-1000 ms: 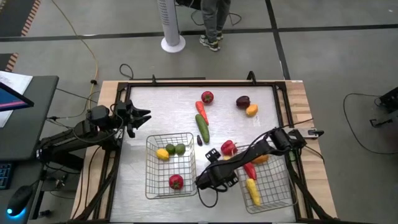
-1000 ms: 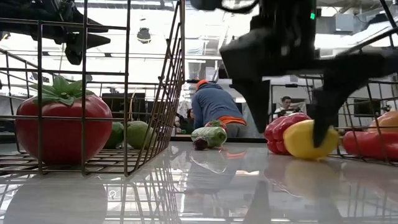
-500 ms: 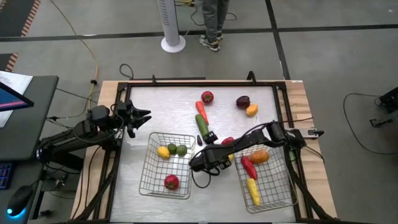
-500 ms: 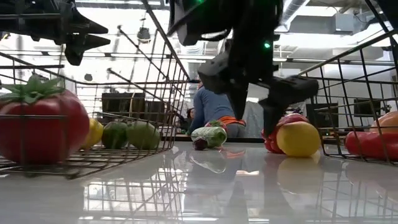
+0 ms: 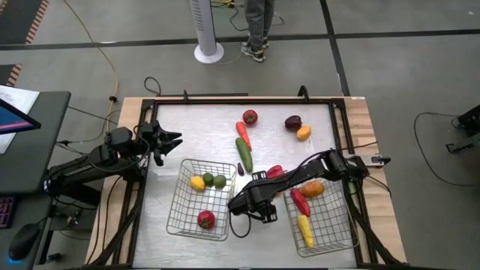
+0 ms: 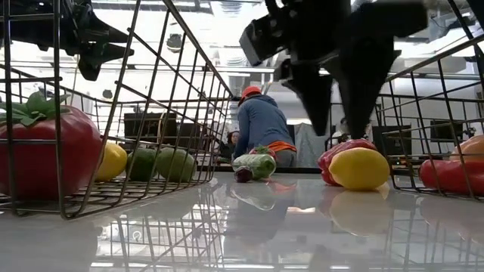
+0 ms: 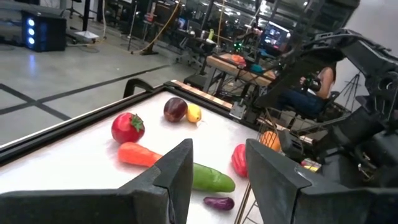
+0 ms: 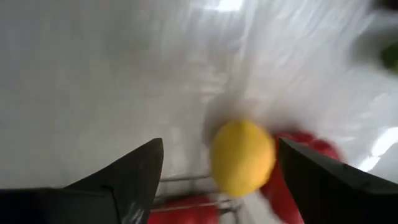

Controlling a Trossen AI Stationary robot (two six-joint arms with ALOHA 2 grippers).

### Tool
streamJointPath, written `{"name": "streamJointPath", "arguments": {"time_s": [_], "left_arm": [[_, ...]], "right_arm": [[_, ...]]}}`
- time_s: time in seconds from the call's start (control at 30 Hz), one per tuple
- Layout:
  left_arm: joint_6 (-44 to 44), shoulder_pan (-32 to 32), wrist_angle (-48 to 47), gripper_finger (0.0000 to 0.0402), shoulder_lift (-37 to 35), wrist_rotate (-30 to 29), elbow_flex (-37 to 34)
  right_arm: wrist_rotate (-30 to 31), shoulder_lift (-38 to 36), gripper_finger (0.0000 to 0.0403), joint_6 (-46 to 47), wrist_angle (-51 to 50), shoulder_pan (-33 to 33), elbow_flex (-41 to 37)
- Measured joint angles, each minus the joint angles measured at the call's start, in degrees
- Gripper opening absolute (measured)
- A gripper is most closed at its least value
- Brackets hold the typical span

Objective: Sort produce into baskets
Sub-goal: Put the yellow lemon into the left wire basket

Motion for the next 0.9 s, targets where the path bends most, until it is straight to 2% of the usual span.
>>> {"name": "streamJointPath", "arguments": {"time_s": [0.47,0.9], "left_arm": [[-0.1,0.0,0.3,0.0133,0.0,0.0,0.0],[0.0,0.0,0.3,0.0133,0.0,-0.2,0.0]], "right_arm": [[1.2,0.0,0.0323,-4.1,3.0,-1.8,-13.7],[3.9,0.0,0.0286,-6.1,1.7,-2.1,-15.1]]}}
